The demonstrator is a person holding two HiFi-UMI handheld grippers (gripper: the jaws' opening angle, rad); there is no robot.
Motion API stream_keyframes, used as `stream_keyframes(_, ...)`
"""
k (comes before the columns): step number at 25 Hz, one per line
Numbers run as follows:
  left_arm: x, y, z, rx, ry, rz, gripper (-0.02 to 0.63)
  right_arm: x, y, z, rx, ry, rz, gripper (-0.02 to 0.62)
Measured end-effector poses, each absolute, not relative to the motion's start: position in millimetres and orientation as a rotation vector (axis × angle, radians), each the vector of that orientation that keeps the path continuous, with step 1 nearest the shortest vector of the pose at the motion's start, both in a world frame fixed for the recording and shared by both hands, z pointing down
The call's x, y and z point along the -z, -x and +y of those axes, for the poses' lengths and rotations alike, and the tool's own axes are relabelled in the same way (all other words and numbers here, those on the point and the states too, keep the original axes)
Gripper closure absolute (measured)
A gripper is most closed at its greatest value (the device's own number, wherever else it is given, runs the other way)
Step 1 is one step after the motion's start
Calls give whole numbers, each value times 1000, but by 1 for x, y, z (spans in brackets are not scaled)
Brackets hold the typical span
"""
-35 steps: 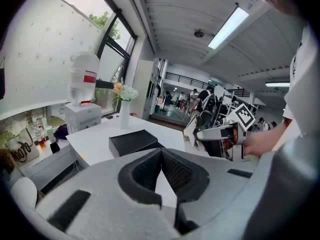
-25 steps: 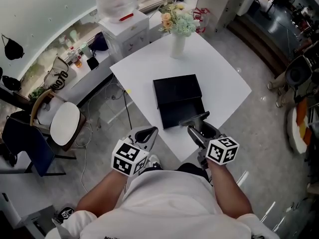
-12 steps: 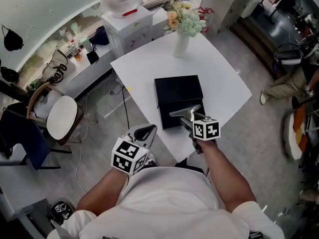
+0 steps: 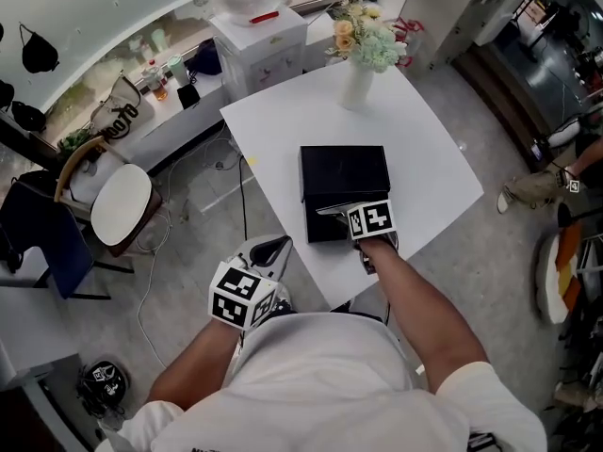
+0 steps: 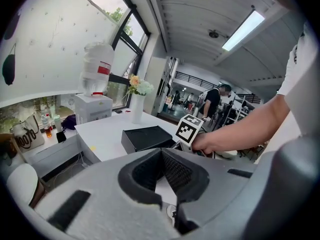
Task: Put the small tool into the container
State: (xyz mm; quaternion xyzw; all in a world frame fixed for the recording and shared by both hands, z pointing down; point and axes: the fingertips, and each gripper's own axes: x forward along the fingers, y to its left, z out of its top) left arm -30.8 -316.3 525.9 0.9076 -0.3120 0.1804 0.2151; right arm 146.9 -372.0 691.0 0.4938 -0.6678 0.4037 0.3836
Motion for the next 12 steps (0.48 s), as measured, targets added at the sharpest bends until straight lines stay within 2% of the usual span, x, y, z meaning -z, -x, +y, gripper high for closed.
stream_keyframes(12,-528,35,-307,-555,-2470,-964,597,-715,-147,-398,-1072,-1277,-1642,305)
